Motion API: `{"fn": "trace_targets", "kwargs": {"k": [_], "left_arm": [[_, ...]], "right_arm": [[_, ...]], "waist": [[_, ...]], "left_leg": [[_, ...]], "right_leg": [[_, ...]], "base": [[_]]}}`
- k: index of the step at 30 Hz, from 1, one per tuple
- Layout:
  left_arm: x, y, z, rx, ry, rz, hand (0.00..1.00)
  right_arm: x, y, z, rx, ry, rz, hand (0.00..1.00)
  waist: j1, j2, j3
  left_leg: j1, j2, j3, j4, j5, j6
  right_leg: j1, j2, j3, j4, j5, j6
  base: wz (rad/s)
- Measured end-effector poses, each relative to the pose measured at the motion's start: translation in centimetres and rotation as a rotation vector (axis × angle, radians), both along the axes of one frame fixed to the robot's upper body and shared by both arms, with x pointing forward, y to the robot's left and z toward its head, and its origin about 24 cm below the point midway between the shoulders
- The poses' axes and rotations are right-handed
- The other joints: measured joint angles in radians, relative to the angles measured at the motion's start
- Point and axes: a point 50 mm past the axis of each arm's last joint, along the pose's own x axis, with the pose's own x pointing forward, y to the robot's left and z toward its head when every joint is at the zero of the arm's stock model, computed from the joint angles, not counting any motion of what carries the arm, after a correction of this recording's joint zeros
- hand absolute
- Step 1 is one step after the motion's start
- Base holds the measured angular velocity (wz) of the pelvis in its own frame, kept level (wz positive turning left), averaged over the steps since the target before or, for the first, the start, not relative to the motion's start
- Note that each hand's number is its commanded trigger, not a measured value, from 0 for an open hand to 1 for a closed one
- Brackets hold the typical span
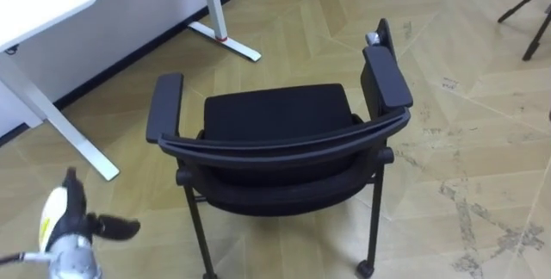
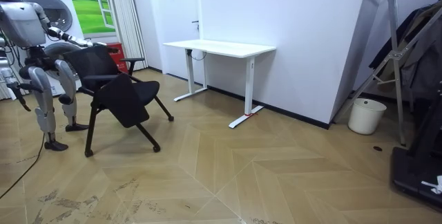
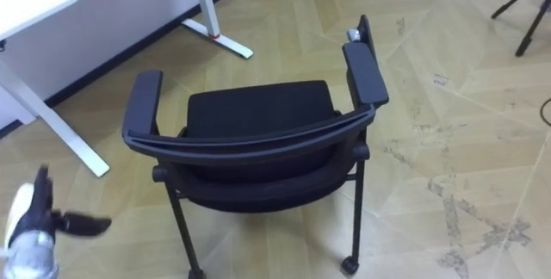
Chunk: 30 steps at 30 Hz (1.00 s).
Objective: Push chair
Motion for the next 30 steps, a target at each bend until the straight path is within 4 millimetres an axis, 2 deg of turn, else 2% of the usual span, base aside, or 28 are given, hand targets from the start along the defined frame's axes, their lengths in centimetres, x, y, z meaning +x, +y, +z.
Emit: {"fn": "trace_targets", "kwargs": {"k": [3,6,11,14,15,22,30], "left_arm": [[1.1,-0.8,1.5,0.065,-0.038,-0.062,0.00],[1.8,-1.7,2.3,0.125,-0.039,-0.132,0.00],[3.1,-3.3,4.9,0.246,-0.100,-0.244,0.00],[3.7,-4.3,6.2,0.296,-0.131,-0.305,0.00],[3.8,-4.7,6.2,0.298,-0.124,-0.324,0.00],[3.8,-7.5,5.3,0.340,0.002,-0.494,0.00],[4.2,-9.6,7.2,0.354,0.024,-0.623,0.00]], "right_arm": [[-0.1,0.0,0.0,0.000,0.005,-0.001,0.00],[-0.2,0.2,-0.1,0.007,0.012,0.010,0.00],[-0.4,0.4,-0.2,0.017,0.030,0.005,0.00],[-0.3,0.5,-0.2,0.022,0.033,0.012,0.00],[-0.1,0.5,-0.2,0.022,0.034,0.027,0.00],[0.6,0.9,-0.3,0.029,0.031,0.072,0.00],[1.6,1.2,-0.3,0.048,0.015,0.110,0.00]], "waist": [[-0.011,0.010,-0.0052],[-0.027,0.012,-0.0066],[-0.036,0.000,0.0002],[-0.039,-0.001,-0.0003],[-0.052,0.000,-0.0008],[-0.060,-0.001,-0.0008],[-0.066,0.000,-0.0006]], "left_leg": [[-0.005,0.000,0.000,-0.001,0.000,0.000],[-0.011,0.000,-0.008,-0.001,0.000,0.000],[-0.015,0.000,-0.010,0.001,0.000,0.000],[-0.020,-0.001,-0.014,0.002,0.000,0.000],[-0.020,-0.001,-0.016,0.002,0.000,0.000],[-0.031,-0.001,-0.018,0.006,0.000,0.000],[-0.048,-0.001,-0.025,0.024,0.000,0.000]], "right_leg": [[-0.002,0.000,-0.002,-0.002,0.000,0.000],[-0.003,0.000,-0.006,-0.004,0.000,0.000],[-0.005,0.000,-0.002,-0.004,0.000,0.000],[-0.007,0.000,-0.002,-0.004,0.000,0.000],[-0.007,0.000,-0.003,-0.004,0.000,0.000],[-0.015,0.000,-0.003,-0.004,0.000,0.000],[-0.020,-0.001,-0.005,-0.005,0.000,0.000]], "base": [[0.01],[0.07],[0.01],[0.02],[0.03],[0.01],[0.02]]}}
